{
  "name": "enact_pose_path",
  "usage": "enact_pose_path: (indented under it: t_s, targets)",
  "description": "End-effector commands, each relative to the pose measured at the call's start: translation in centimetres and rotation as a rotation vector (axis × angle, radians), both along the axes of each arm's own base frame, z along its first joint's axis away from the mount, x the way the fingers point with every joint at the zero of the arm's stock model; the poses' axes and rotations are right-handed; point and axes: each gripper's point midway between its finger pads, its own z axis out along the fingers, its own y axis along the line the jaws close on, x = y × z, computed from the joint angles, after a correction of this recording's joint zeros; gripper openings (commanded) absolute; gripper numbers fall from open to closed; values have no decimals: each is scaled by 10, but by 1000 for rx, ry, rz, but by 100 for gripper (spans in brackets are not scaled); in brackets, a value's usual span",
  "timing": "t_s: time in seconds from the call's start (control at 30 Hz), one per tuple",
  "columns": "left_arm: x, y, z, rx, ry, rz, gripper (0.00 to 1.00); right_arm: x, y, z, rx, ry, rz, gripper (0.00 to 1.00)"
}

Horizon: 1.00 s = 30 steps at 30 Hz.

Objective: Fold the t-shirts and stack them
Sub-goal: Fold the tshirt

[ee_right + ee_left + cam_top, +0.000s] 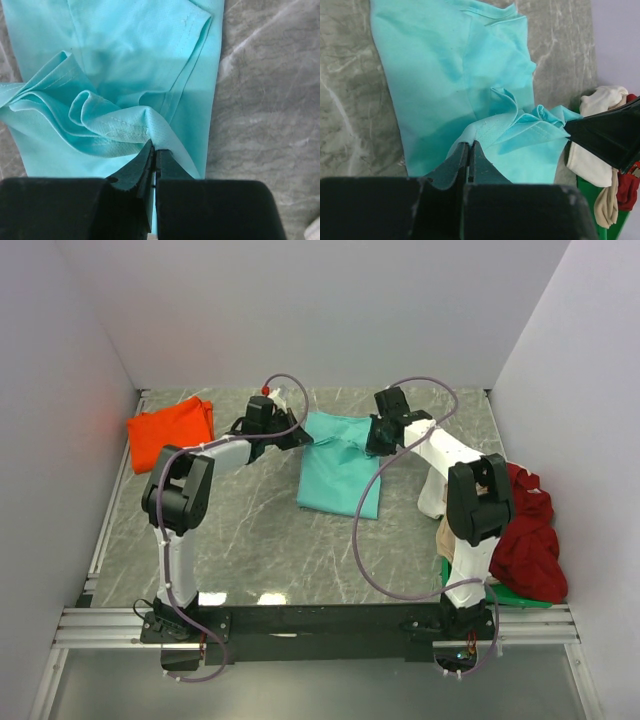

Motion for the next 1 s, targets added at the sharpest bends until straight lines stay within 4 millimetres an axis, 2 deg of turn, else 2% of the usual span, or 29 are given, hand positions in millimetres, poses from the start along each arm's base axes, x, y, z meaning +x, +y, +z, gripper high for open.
enact_pose_path:
  t_s: [0.0, 0.17, 0.2, 0.23, 0.27, 0.3, 0.37, 0.43, 0.47, 0.6, 0.67, 0.7, 0.77, 0.8, 0.83, 0.87, 0.9, 0.97]
  targets:
    - [15, -6, 15, -22, -67, -40, 0, 24, 2, 14, 31, -63, 10, 0]
    - [25, -1, -2, 6, -34, -9, 2, 33, -1, 2, 31, -36, 3, 1]
    - [25, 1, -5, 17, -17, -2, 24, 36, -1, 0, 26, -20, 1, 9]
    - [28, 4, -6, 30, -18, 23, 38, 38, -3, 0, 20, -15, 1, 23]
    - [28, 6, -2, 34, -24, 34, 46, 40, -5, 5, 8, -20, -1, 44]
    - [28, 8, 0, 38, -28, 41, 55, 41, -7, 9, -7, -31, -6, 51]
    - [23, 14, 13, 49, -56, 62, 61, 40, -10, 21, -15, -55, -6, 70]
    - [12, 17, 10, 69, -52, 71, 65, 35, -12, 37, -4, -95, -7, 71]
    - [7, 15, 22, 75, -79, 79, 65, 31, -13, 47, 4, -122, -7, 71]
    - [-22, 9, 15, 135, -70, 67, 64, 10, -4, 56, 64, -143, 26, 71]
    - [-40, 5, 8, 167, -50, 58, 63, -5, 1, 53, 93, -131, 45, 70]
    - [-46, 9, -1, 192, -33, 76, 62, -12, 6, 49, 96, -122, 58, 69]
    - [-60, 6, -3, 213, -22, 72, 62, -30, 9, 39, 92, -92, 68, 66]
    - [-66, 10, -10, 240, -9, 89, 61, -36, 9, 35, 85, -81, 69, 66]
    - [-69, 11, -7, 247, -12, 95, 61, -44, 14, 31, 81, -73, 82, 65]
    - [-76, 10, -9, 258, -9, 91, 60, -54, 11, 24, 67, -58, 78, 64]
    - [-83, 13, -16, 270, 8, 94, 59, -61, 11, 19, 61, -49, 79, 63]
    - [-91, 11, -12, 252, 2, 82, 58, -78, 13, 8, 56, -24, 89, 61]
